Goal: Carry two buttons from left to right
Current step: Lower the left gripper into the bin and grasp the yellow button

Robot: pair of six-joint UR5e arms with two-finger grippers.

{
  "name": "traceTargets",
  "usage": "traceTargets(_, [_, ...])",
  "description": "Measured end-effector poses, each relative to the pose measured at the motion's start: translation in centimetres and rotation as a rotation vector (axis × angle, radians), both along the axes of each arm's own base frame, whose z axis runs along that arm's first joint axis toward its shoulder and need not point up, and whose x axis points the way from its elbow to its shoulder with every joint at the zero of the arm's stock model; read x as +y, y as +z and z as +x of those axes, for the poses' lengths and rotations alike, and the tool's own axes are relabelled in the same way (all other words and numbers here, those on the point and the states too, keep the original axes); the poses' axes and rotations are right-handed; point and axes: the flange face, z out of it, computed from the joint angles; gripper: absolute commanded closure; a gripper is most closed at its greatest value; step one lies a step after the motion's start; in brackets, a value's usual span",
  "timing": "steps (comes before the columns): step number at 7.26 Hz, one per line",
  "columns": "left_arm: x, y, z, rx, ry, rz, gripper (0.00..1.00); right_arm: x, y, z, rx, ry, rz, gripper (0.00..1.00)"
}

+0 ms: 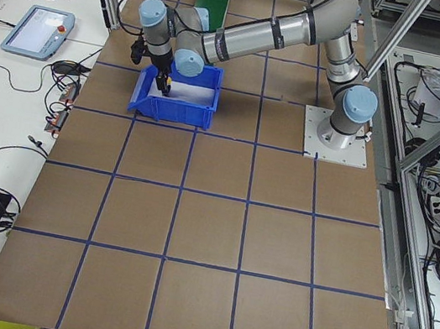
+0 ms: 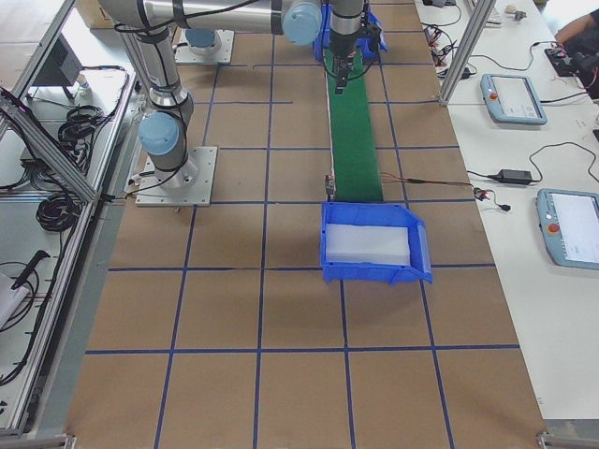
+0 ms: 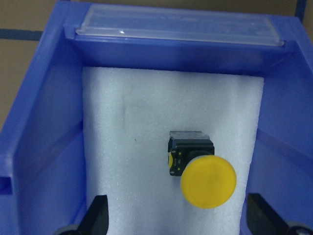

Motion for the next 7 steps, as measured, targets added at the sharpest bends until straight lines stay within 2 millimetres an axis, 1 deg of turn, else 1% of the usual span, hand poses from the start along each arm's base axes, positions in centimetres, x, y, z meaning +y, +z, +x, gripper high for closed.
traceTargets(2, [-0.14,-0.57,-0.26,-0.002,-0.016,-0.022,0.1,0.01,0.04,0.01,0.0,0.0,-0.001,0.0])
traceTargets(6, [-0.28,-1.01,-0.43,0.003,-0.033,-0.036,0.1,0.0,0.05,0.11,-0.001,0.002,-0.002,0.0])
traceTargets(7, [-0.3,-1.28,-0.54,0.004,-0.031,-0.032,0.26,-0.01,0.05,0.16,-0.001,0.003,-0.002,0.0])
